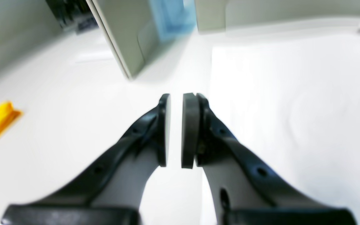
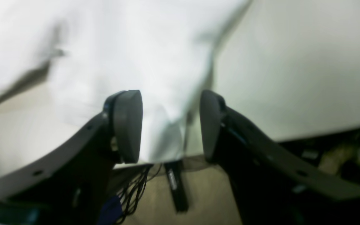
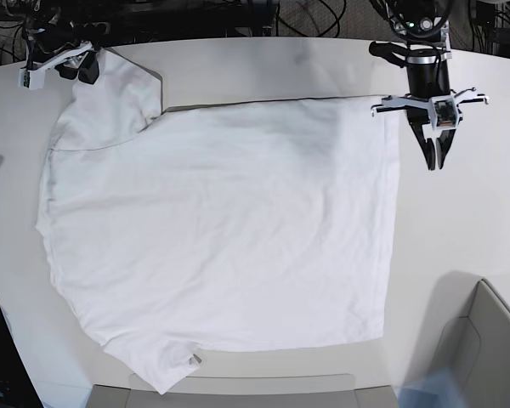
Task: Fold the T-shirt properly
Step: 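Move both grippers down to the shirt's shoulder edge and grasp it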
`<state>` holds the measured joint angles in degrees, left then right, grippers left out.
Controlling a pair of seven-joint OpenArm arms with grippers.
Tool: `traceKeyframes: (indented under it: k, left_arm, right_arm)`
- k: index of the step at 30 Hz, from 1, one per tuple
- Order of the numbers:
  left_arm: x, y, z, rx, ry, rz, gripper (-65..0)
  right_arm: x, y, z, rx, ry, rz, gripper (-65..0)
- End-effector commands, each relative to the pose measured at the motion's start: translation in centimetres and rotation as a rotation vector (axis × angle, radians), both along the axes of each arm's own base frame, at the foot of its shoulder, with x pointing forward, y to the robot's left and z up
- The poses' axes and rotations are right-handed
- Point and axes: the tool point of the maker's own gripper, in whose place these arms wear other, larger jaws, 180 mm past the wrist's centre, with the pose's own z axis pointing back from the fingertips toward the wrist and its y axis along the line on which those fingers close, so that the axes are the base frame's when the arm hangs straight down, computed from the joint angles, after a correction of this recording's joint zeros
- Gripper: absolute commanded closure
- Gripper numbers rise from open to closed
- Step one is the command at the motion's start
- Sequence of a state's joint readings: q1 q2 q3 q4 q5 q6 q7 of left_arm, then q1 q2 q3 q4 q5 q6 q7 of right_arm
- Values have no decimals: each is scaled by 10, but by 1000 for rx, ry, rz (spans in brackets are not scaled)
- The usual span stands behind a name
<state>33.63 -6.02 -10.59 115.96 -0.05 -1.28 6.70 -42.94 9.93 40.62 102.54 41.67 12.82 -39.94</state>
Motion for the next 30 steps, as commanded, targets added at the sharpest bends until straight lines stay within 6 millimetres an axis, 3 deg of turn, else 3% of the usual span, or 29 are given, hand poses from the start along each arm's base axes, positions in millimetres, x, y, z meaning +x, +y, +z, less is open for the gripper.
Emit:
traceKeyframes:
  k: [1,10,13,15,18,25,27,30]
  left_arm:
    - [2,3,12,19,-39,4,-80]
    - [9,7,5,2,-10,23,-81]
    - [7,9,-6,-14,46,37,-88]
    - [4,10,-15,-49,90,49,-128]
    - [-5,11,-41,-251,176,99,-197]
    - [-32,73,-119,-807,362,297,-202]
    - [-36,82,-128,-887,368,321,-202]
    - [-32,81,-124,-926,363,271,-202]
  right_arm:
    - [3,-5,3,-5,-20,1,-271]
    - [15,-25,-13,32,-18,-39,-265]
    - [16,-18,-18,50,-9,-27,-265]
    - [17,-9,-19,63,-8,-6,-265]
    - [18,-2,-22,75,-3,10,-265]
    - [20,10,-19,84,-8,42,-265]
    - [19,9,-20,82,-6,43,-265]
    - [21,7,-18,75,-6,50,-265]
